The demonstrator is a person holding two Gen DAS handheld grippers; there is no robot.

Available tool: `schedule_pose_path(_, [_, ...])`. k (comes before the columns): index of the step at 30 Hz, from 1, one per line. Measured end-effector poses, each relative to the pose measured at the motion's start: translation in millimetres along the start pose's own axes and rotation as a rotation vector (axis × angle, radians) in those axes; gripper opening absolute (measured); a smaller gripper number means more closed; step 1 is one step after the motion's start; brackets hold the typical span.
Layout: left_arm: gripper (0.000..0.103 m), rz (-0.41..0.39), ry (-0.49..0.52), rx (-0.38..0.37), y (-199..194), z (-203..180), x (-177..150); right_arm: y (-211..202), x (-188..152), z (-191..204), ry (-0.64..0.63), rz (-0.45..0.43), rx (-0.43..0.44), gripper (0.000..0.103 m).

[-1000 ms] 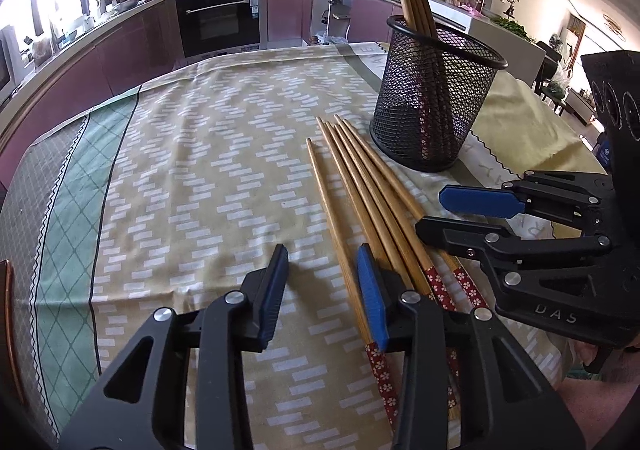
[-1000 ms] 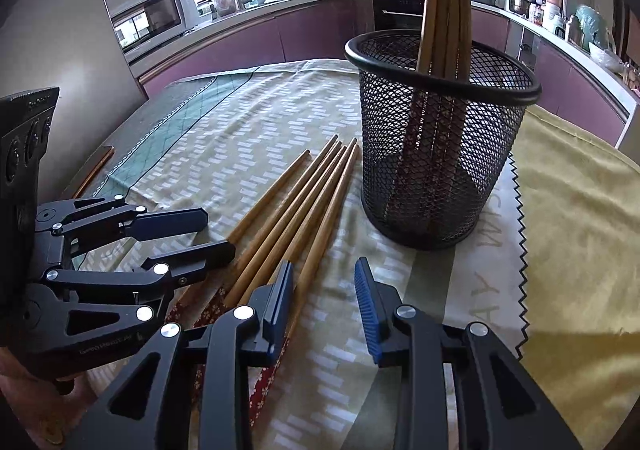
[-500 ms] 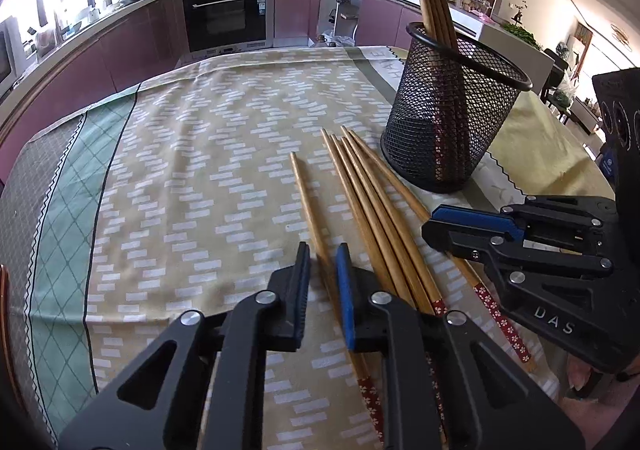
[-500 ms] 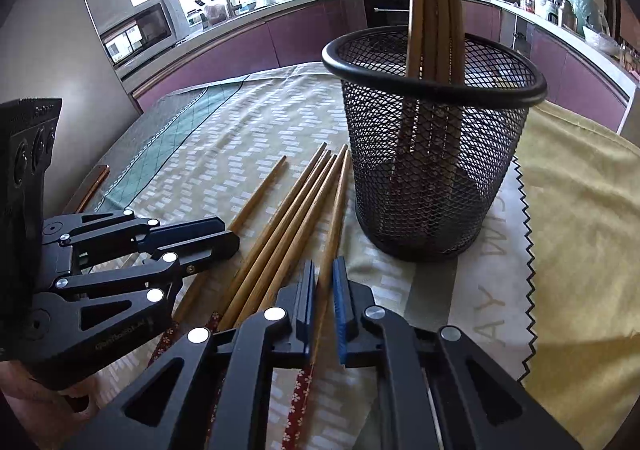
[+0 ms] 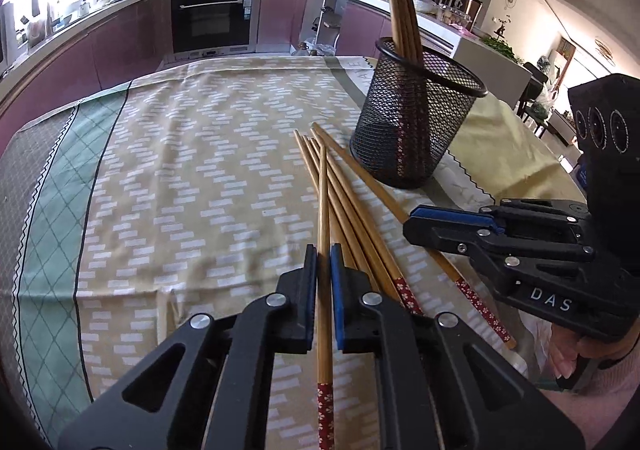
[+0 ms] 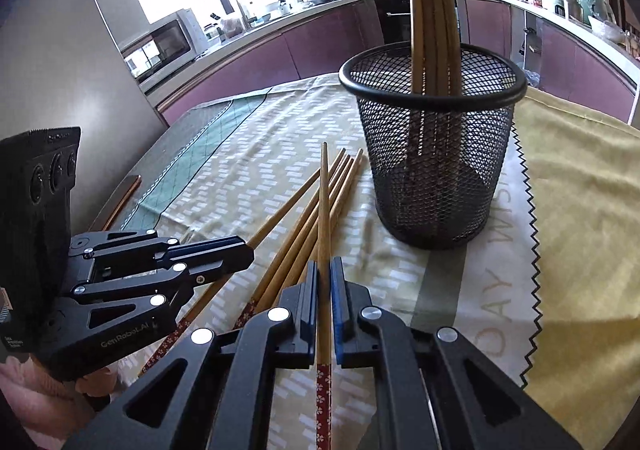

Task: Organize utensils
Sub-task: 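Close the left gripper on a chopstick while the right gripper grasps another, then lift the left gripper's chopstick upright over the mesh cup while the right gripper lifts its own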

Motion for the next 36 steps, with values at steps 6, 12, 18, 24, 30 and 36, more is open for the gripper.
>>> schedule_pose_path(6, [0.008, 0.028, 0.017, -0.013, 6, 0, -5, 6, -2, 2, -0.023, 0.039, 0.008, 0.006])
schedule_pose_path(12, [0.008, 0.050, 0.028, -0.024, 11, 4, -3, 11, -1, 2, -0.043, 0.066, -0.011, 0.008])
schedule_pose_path(18, [0.009, 0.064, 0.067, -0.017, 14, 3, 1, 17, 6, -1, -0.051, 0.080, -0.013, 0.008])
schedule_pose_path(24, [0.009, 0.068, 0.078, -0.009, 18, 2, 6, 19, 7, -2, -0.052, 0.076, -0.014, 0.007])
schedule_pose_path(30, [0.007, 0.062, 0.045, -0.006, 15, 5, 6, 10, 6, -2, -0.048, 0.046, -0.005, 0.006])
schedule_pose_path(36, [0.007, 0.028, 0.048, -0.029, -2, 4, 9, -9, 8, 1, -0.054, -0.003, 0.014, 0.006])
Point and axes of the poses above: each gripper's, at about its wrist camera, not at the fingertips, and y roughly the way its jaws point, z to its left, x to its top, the point moved 2 cm from there along y, roughly the way its jaws point, and after that the axes turned 1 degree about y, right-handed, at the moved point
